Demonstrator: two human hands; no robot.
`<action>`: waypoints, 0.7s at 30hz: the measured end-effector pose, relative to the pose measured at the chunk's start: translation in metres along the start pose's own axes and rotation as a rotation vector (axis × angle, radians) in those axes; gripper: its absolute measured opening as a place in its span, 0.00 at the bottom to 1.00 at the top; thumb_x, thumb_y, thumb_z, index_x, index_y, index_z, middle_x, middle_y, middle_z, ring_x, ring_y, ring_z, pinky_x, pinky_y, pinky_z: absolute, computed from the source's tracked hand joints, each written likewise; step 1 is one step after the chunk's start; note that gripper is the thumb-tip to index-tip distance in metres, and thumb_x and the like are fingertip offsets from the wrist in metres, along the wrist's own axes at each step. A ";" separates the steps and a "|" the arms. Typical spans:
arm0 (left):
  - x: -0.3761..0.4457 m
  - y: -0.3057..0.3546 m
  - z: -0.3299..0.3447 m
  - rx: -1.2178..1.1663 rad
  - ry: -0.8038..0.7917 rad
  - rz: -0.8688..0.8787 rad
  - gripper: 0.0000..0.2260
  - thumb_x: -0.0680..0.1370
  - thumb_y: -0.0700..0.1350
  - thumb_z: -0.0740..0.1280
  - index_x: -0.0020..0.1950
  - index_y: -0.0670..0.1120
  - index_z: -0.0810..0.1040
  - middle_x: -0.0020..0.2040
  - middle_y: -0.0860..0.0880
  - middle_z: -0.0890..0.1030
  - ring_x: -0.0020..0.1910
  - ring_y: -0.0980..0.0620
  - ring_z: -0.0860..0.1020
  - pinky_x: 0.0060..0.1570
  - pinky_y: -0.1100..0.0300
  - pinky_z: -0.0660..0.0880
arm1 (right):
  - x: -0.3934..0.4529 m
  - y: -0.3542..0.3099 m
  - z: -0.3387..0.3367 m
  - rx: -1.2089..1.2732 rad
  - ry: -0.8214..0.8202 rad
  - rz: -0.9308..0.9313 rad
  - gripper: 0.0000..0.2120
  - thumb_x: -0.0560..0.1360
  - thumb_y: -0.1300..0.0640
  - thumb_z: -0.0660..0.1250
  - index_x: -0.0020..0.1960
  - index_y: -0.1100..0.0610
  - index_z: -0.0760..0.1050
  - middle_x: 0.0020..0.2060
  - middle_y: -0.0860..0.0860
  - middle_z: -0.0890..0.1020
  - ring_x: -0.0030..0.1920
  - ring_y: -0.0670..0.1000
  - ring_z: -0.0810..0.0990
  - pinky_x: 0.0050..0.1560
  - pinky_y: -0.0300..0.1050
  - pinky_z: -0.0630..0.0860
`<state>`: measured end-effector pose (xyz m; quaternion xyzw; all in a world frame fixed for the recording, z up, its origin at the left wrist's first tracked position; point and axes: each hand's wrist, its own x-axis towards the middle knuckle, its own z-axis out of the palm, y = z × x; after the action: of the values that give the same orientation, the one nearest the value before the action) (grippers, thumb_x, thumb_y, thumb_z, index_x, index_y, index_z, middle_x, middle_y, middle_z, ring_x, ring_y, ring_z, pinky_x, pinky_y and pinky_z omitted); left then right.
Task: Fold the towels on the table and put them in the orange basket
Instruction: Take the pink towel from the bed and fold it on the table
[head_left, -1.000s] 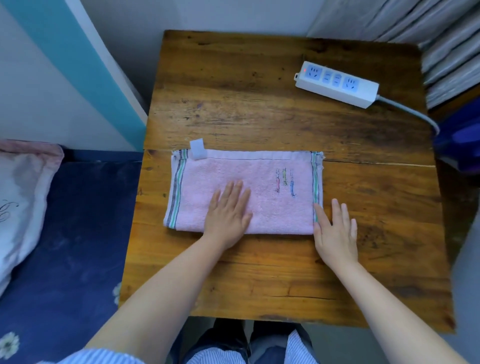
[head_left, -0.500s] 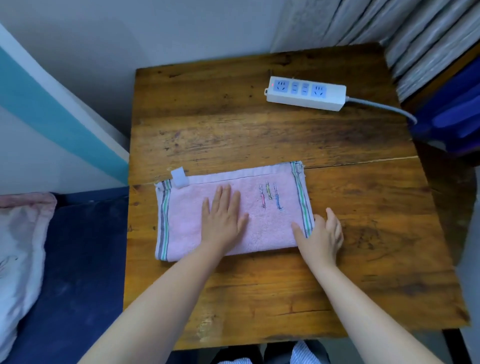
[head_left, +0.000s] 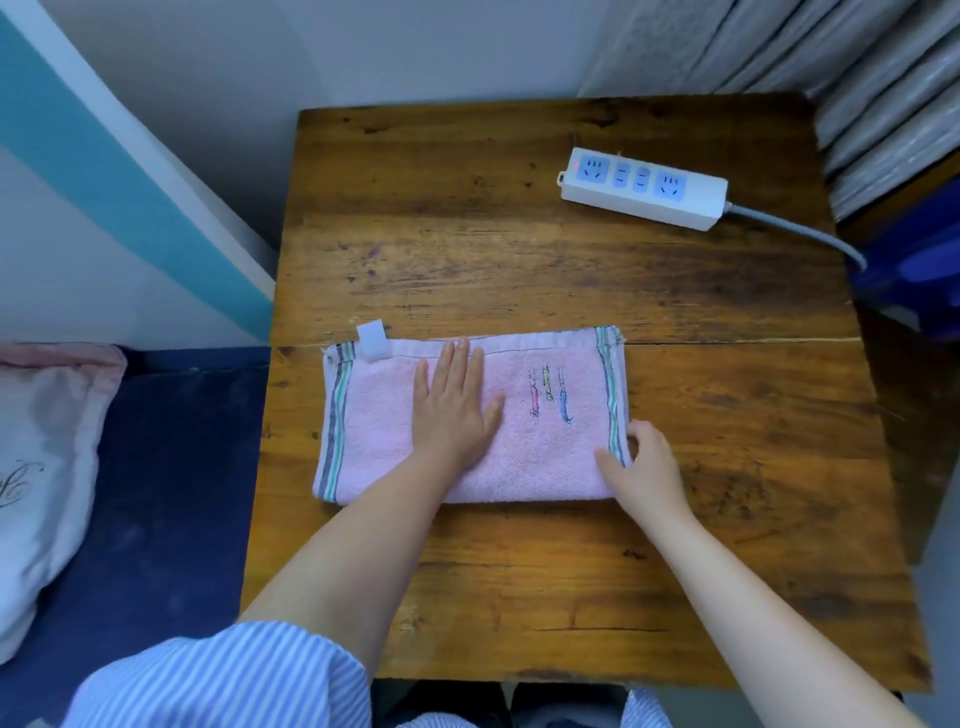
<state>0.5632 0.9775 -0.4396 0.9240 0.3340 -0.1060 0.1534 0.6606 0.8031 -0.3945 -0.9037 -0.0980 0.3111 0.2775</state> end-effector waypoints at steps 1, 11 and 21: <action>0.000 0.000 0.000 0.000 -0.002 0.000 0.28 0.80 0.55 0.52 0.76 0.46 0.48 0.78 0.48 0.47 0.76 0.51 0.44 0.71 0.52 0.35 | 0.000 -0.001 -0.001 0.070 0.005 0.029 0.17 0.73 0.63 0.67 0.59 0.63 0.68 0.58 0.58 0.74 0.52 0.53 0.73 0.46 0.38 0.65; -0.015 -0.025 -0.013 -0.075 0.004 0.021 0.28 0.80 0.53 0.52 0.76 0.45 0.47 0.78 0.48 0.46 0.76 0.51 0.43 0.71 0.53 0.36 | -0.008 -0.050 -0.015 0.476 -0.017 0.195 0.08 0.74 0.65 0.64 0.50 0.57 0.79 0.40 0.48 0.81 0.39 0.46 0.78 0.33 0.38 0.73; -0.100 -0.132 -0.050 -0.195 0.153 -0.265 0.22 0.80 0.45 0.57 0.72 0.40 0.61 0.76 0.44 0.57 0.76 0.47 0.52 0.73 0.50 0.52 | -0.066 -0.157 0.075 0.230 -0.118 -0.358 0.06 0.69 0.68 0.65 0.42 0.69 0.79 0.45 0.63 0.82 0.45 0.51 0.76 0.43 0.43 0.67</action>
<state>0.4068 1.0332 -0.3909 0.8580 0.4722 -0.0219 0.2011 0.5619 0.9428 -0.3219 -0.8144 -0.2366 0.3185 0.4234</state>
